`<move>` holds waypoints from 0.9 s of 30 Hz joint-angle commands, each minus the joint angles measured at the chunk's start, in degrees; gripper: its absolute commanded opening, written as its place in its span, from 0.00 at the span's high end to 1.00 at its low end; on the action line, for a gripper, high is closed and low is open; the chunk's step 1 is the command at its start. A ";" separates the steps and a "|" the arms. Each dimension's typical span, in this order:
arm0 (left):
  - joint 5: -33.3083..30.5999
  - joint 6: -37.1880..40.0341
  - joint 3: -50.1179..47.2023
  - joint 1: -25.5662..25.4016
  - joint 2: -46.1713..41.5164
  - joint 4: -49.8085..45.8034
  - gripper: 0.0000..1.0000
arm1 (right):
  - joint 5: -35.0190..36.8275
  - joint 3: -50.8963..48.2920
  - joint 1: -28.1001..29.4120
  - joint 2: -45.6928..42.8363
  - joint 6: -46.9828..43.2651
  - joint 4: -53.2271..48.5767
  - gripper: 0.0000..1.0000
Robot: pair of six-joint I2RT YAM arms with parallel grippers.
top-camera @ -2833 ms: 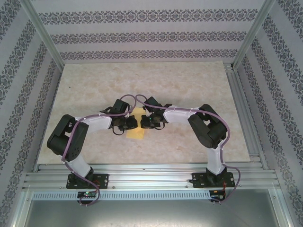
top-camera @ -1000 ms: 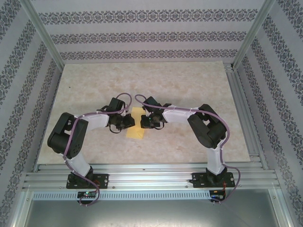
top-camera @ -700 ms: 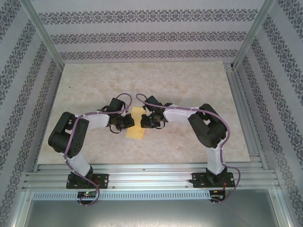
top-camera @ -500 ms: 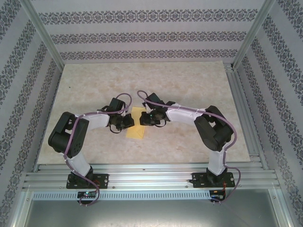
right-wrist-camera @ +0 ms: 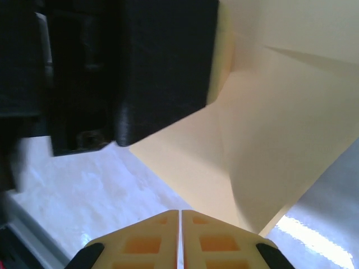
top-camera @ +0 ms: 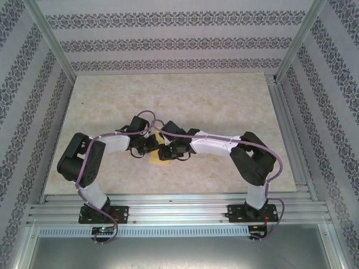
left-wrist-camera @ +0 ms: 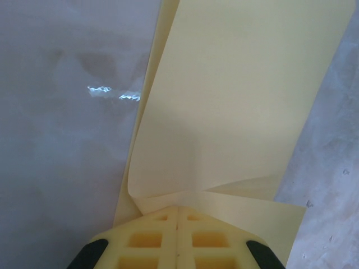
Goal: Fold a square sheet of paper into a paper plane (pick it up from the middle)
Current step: Fold the triangle a second time at the center of the table.
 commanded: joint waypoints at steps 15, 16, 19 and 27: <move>-4.48 -0.87 -1.46 -1.47 3.39 -4.69 0.93 | 3.33 -1.31 -0.66 5.07 0.86 -2.73 0.90; -4.57 -0.87 -1.47 -1.47 3.35 -4.74 0.93 | 3.69 -1.48 -0.66 4.96 0.79 -3.26 0.90; -4.87 -0.80 -1.40 -1.51 3.42 -4.86 0.93 | 4.40 -1.90 -0.66 4.63 0.68 -4.47 0.90; -5.81 -0.14 -1.11 -1.46 3.90 -5.50 0.93 | 3.48 -5.88 -1.27 3.02 1.93 -3.65 0.90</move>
